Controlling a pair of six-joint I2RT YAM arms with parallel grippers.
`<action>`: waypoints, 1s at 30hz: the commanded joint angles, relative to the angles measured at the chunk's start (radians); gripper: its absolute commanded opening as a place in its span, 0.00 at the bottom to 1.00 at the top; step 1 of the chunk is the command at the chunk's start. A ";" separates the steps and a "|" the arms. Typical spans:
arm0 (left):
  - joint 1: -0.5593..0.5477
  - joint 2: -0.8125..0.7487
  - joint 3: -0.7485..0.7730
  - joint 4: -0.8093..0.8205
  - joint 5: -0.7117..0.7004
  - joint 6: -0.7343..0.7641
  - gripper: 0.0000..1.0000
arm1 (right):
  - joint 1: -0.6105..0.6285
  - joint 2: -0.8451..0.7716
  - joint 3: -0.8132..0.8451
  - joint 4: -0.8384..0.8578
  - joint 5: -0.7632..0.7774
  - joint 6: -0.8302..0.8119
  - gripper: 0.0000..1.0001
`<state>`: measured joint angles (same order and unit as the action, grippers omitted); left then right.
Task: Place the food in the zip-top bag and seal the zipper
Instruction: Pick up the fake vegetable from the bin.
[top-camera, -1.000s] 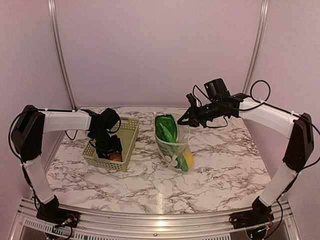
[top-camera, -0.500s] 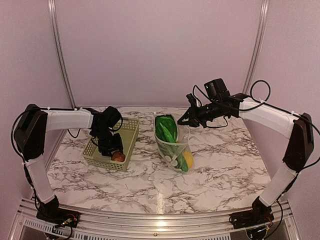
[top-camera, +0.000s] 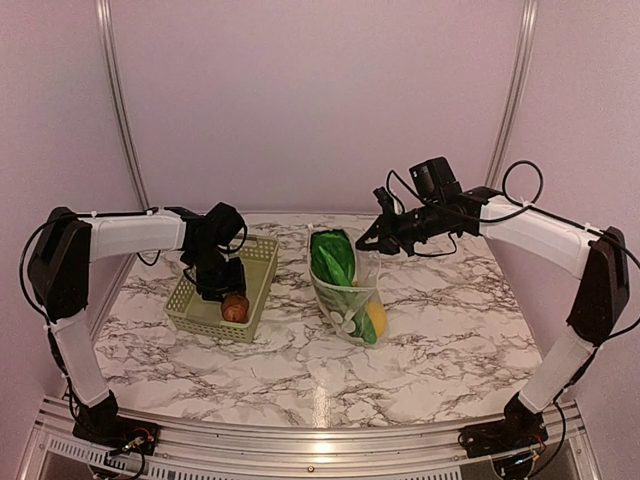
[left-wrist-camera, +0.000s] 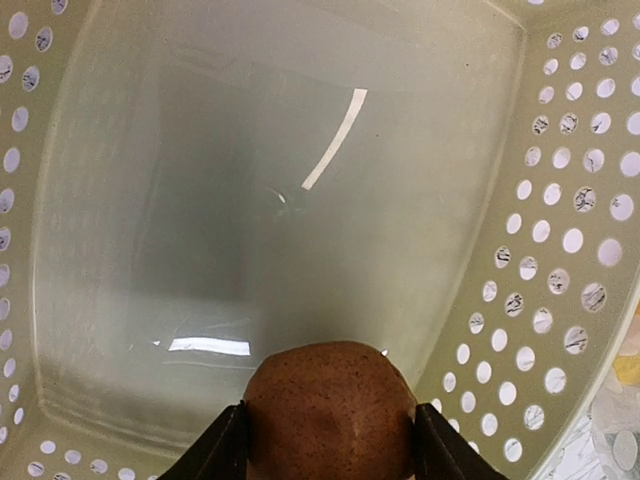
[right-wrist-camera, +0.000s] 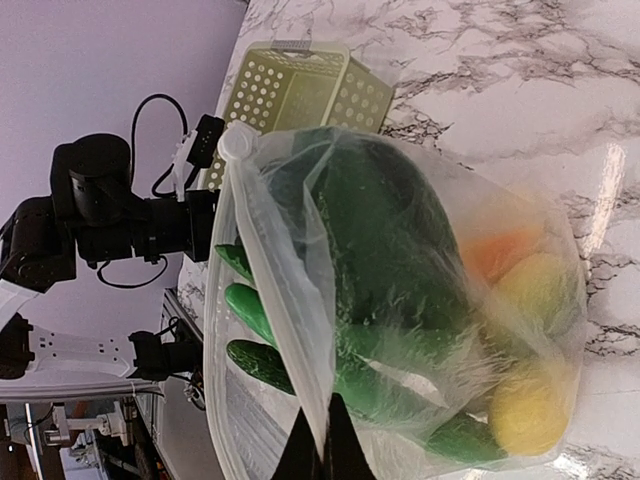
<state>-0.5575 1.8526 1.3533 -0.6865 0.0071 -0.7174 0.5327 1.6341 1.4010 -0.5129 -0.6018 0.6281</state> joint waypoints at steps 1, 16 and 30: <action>0.001 -0.025 0.030 -0.046 -0.046 0.033 0.56 | 0.003 -0.039 -0.007 -0.017 0.002 0.000 0.00; -0.007 -0.263 0.128 0.231 -0.056 0.005 0.48 | 0.002 -0.068 -0.010 -0.028 0.013 0.004 0.00; -0.166 -0.293 0.105 0.675 0.070 -0.036 0.45 | 0.007 -0.076 0.002 -0.046 0.020 0.002 0.00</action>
<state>-0.6773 1.5253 1.4261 -0.1295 0.0364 -0.7528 0.5327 1.5867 1.3884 -0.5358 -0.5926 0.6285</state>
